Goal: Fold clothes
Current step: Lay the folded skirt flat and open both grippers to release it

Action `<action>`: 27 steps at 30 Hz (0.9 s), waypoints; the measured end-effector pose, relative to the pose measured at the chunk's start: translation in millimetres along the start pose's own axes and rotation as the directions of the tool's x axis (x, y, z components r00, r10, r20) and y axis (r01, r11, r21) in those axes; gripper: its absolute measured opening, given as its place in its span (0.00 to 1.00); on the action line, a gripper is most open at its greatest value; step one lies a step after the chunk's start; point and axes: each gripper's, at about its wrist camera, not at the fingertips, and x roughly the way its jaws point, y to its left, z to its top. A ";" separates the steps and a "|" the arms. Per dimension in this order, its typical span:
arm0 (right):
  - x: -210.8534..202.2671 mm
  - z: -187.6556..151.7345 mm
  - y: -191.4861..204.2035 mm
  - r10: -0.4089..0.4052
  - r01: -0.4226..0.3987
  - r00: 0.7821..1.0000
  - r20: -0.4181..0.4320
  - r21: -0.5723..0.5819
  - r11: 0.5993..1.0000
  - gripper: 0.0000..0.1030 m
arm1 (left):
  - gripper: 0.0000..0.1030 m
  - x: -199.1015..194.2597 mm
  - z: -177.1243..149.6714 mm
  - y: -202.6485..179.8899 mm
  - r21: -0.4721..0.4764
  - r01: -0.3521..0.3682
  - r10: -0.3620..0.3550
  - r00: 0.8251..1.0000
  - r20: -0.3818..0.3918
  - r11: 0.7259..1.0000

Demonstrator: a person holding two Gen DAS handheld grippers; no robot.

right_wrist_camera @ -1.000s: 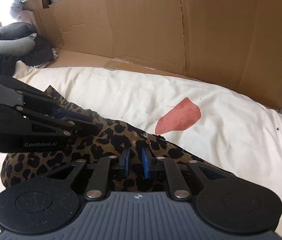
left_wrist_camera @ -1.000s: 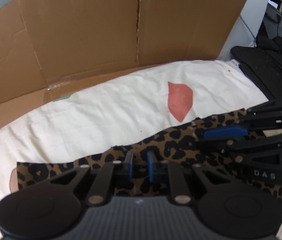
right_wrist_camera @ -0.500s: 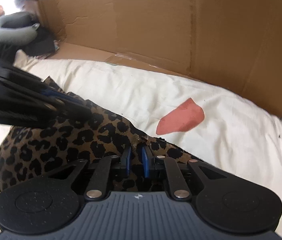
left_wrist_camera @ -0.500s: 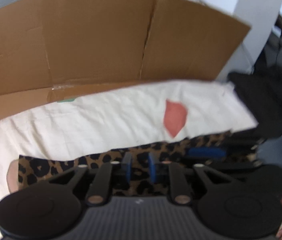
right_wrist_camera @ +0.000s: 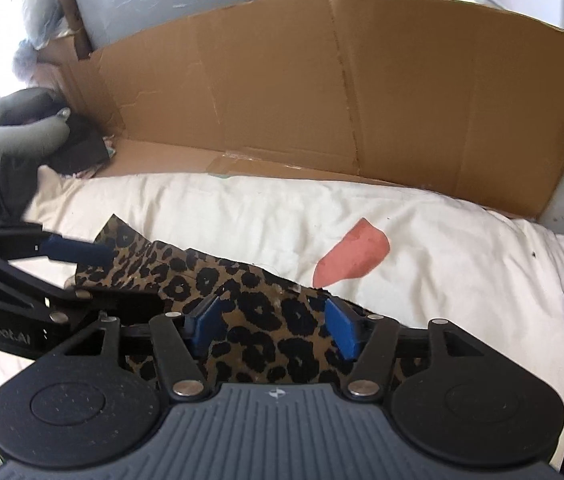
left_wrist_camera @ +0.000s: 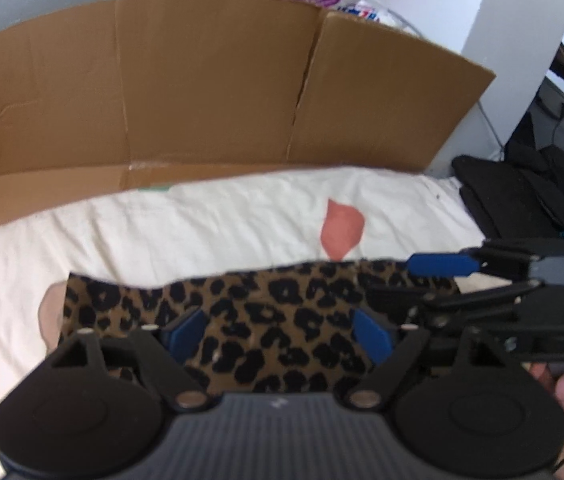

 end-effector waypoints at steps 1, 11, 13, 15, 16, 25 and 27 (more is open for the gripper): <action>-1.7 -2.0 -0.1 0.001 -0.001 1.000 0.000 0.005 1.000 0.69 | 0.81 -0.7 -3.0 0.3 -0.001 -0.002 0.002 1.000 -0.005 1.000; -20.8 -30.8 11.8 0.024 -0.024 0.999 0.023 -0.032 0.999 0.73 | 0.82 -13.1 -33.7 -11.1 0.070 0.001 0.000 1.000 -0.011 0.998; -22.2 -37.4 14.2 0.024 -0.024 1.000 0.008 -0.038 0.999 0.73 | 0.81 -13.4 -40.6 -16.0 0.092 0.003 -0.001 1.000 -0.022 0.996; -23.9 -44.4 15.9 0.025 -0.026 1.000 -0.007 -0.035 0.999 0.73 | 0.81 -13.1 -47.3 -17.9 0.093 0.010 -0.007 0.999 -0.041 0.996; -25.4 -47.5 16.3 0.028 -0.028 1.000 -0.008 -0.029 0.999 0.73 | 0.81 -13.1 -50.5 -18.1 0.089 0.015 -0.011 0.999 -0.048 0.996; -40.0 -62.3 19.0 0.012 -0.011 1.000 -0.006 0.038 0.999 0.73 | 0.81 -24.5 -62.4 -12.4 0.057 -0.003 0.006 0.999 -0.053 0.998; -40.0 -64.4 15.1 0.014 -0.013 1.000 -0.010 0.062 0.998 0.73 | 0.81 -25.6 -66.8 -10.8 0.052 -0.007 0.010 0.998 -0.062 0.999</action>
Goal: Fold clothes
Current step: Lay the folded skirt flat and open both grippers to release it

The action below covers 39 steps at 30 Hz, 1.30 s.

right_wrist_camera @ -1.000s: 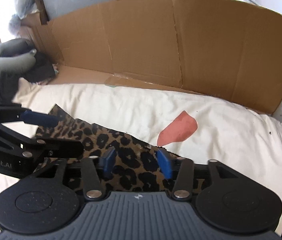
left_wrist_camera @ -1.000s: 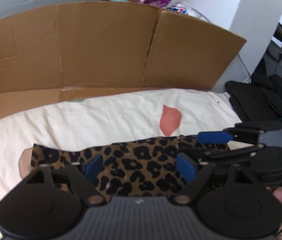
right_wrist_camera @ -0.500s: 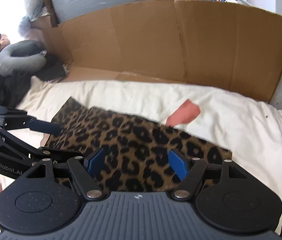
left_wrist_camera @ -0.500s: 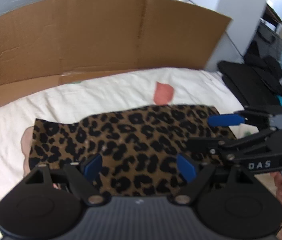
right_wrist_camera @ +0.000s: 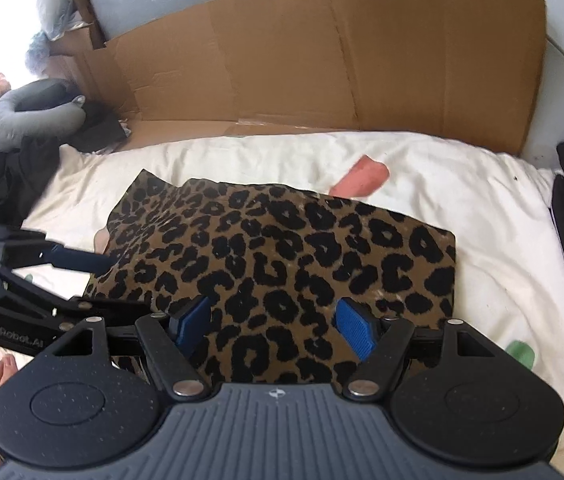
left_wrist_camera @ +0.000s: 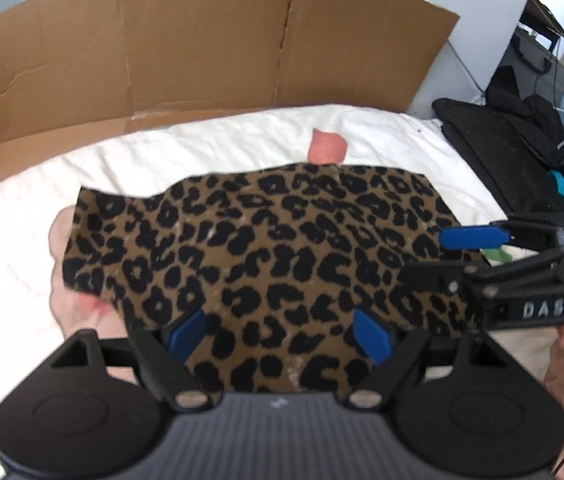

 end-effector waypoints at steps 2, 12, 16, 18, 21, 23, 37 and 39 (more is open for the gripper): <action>1.5 -2.2 -6.2 -0.002 0.002 1.000 -0.011 0.043 0.999 0.73 | 0.81 -0.7 -4.5 1.4 -0.005 -0.003 0.003 1.000 -0.009 1.000; 7.4 -23.6 -13.2 0.052 -0.043 0.996 -0.071 0.122 0.992 0.49 | 0.81 -7.1 -15.8 5.8 -0.013 -0.028 0.028 1.000 -0.012 1.000; 7.4 -29.1 -11.6 0.049 -0.039 0.996 -0.079 0.123 0.992 0.41 | 0.81 -6.0 -16.9 6.4 -0.019 -0.033 0.032 0.999 -0.021 0.999; 6.9 -29.6 -12.6 0.061 -0.049 0.995 -0.080 0.142 0.989 0.35 | 0.80 -4.9 -17.8 5.8 -0.019 -0.032 0.032 0.999 -0.026 0.999; 7.2 -30.4 -15.5 0.069 -0.053 0.994 -0.086 0.170 0.984 0.30 | 0.80 -6.0 -18.3 3.9 -0.019 -0.034 0.034 0.999 -0.024 0.999; 5.5 -30.1 -16.8 0.080 -0.064 0.993 -0.085 0.186 0.981 0.27 | 0.79 -9.0 -17.9 2.8 -0.020 -0.035 0.035 0.999 -0.013 0.999; 5.8 -42.5 -27.5 0.091 -0.044 0.985 -0.145 0.297 0.954 0.05 | 0.48 7.5 -32.1 4.2 -0.063 -0.026 0.021 0.996 -0.081 0.998; 7.0 -45.9 -35.1 0.075 -0.020 0.985 -0.158 0.321 0.947 0.05 | 0.41 12.2 -32.8 9.6 -0.080 -0.041 0.033 0.995 -0.096 0.996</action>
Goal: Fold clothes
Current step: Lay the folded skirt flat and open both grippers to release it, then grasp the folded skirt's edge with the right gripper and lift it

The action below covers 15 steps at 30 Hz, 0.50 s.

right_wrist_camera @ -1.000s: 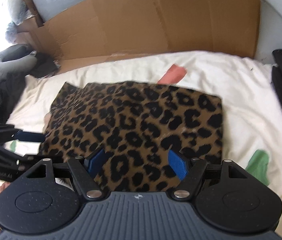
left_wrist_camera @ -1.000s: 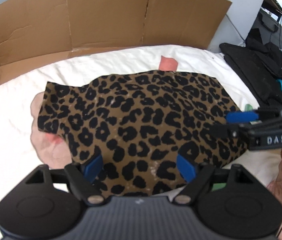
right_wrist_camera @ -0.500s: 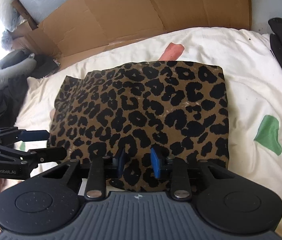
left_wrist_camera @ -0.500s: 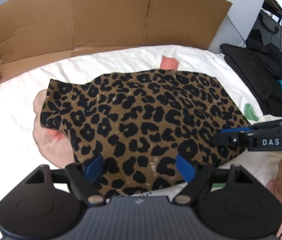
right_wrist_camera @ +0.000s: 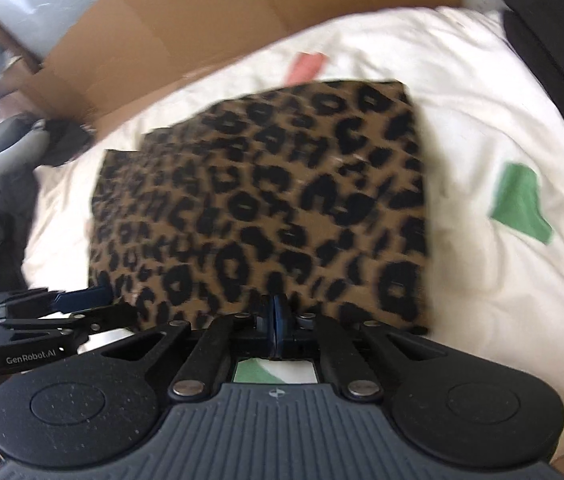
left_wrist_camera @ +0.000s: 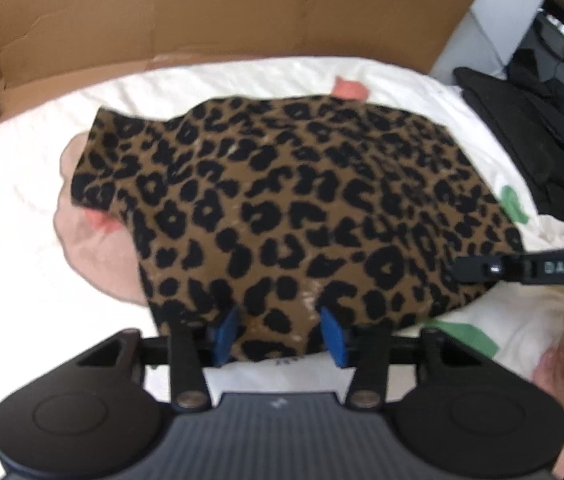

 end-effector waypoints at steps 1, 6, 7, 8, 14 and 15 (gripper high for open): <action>0.4 -0.2 -3.9 -0.009 0.009 1.000 -0.003 0.012 1.000 0.04 | 0.35 1.7 0.6 2.7 -0.006 -0.004 0.004 1.000 -0.004 1.000; -0.7 -1.6 -13.1 -0.025 0.025 1.000 -0.006 0.018 1.000 0.04 | 0.29 6.1 -0.5 12.8 -0.015 -0.014 0.013 1.000 -0.016 1.000; -1.2 -2.1 -15.2 -0.026 0.026 1.000 -0.008 0.023 0.999 0.04 | 0.27 5.6 -1.5 14.6 -0.016 -0.017 0.017 1.000 -0.017 1.000; -2.3 -2.4 -18.4 -0.025 0.025 1.000 -0.009 0.035 0.999 0.04 | 0.27 4.8 -2.0 17.2 -0.023 -0.022 0.021 1.000 -0.019 1.000; -10.8 -2.1 -29.2 -0.017 0.017 1.000 -0.008 0.098 0.995 0.04 | 0.27 -5.7 -9.0 38.7 -0.094 -0.055 0.053 0.998 -0.032 0.994; -12.6 -2.4 -30.4 -0.011 0.012 1.000 -0.007 0.107 0.994 0.04 | 0.28 -8.1 -9.6 41.4 -0.102 -0.056 0.052 0.998 -0.034 0.993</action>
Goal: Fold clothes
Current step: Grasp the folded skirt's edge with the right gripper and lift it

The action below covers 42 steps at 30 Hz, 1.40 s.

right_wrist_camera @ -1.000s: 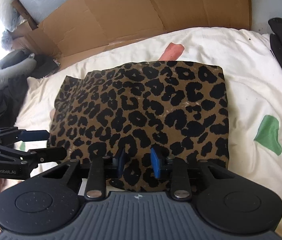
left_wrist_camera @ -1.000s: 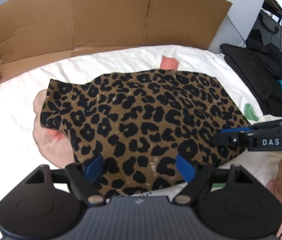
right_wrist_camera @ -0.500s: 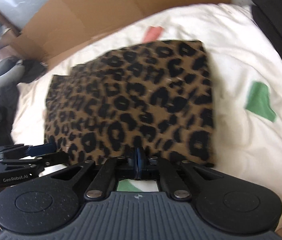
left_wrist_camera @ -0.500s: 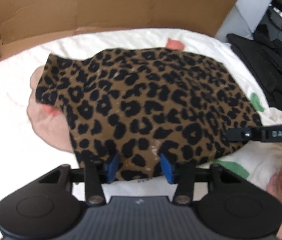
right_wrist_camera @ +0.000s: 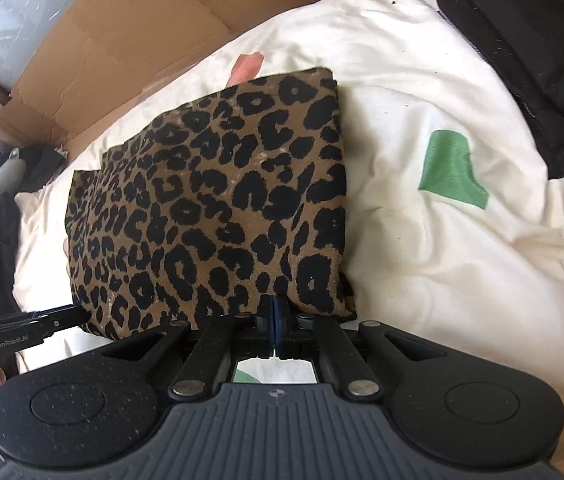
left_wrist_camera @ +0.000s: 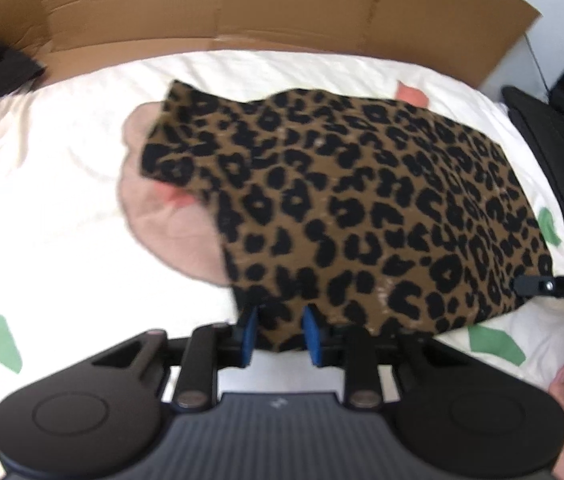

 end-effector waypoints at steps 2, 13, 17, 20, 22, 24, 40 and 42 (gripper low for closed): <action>-4.3 -0.3 -3.0 0.013 -0.013 1.000 0.000 0.019 1.000 0.02 | 0.30 -4.6 -0.9 6.0 -0.016 0.000 0.000 1.000 -0.003 1.000; -30.9 -11.5 -24.5 -0.004 0.004 1.000 -0.002 0.084 0.996 0.01 | 0.36 -14.2 -15.6 17.4 -0.062 0.012 -0.013 1.000 -0.012 0.998; -31.3 -14.8 -31.7 0.029 -0.029 1.000 0.001 0.127 0.991 0.12 | 0.41 -10.7 -13.2 23.3 -0.103 0.024 -0.024 1.000 0.010 0.994; -28.5 -14.7 -33.3 0.057 -0.057 0.998 -0.001 0.158 0.986 0.48 | 0.45 -5.1 -10.3 27.6 -0.138 0.047 -0.046 0.999 0.014 0.989; -26.8 -14.1 -35.4 0.073 -0.073 0.997 0.004 0.186 0.980 0.51 | 0.45 -1.4 -9.2 28.6 -0.151 0.067 -0.065 0.998 0.016 0.986; -25.2 -12.5 -40.5 0.101 -0.104 0.995 0.024 0.233 0.967 0.51 | 0.46 2.7 -8.4 28.6 -0.156 0.076 -0.074 0.997 0.017 0.985; 0.2 -9.0 -70.5 0.203 -0.211 0.977 0.065 0.448 0.869 0.13 | 0.46 11.8 -21.5 26.0 -0.126 0.103 -0.100 0.994 0.033 0.987; -3.2 -6.2 -67.8 0.205 -0.221 0.975 0.083 0.428 0.876 0.10 | 0.45 12.0 -21.1 22.8 -0.110 0.114 -0.111 0.993 0.033 0.987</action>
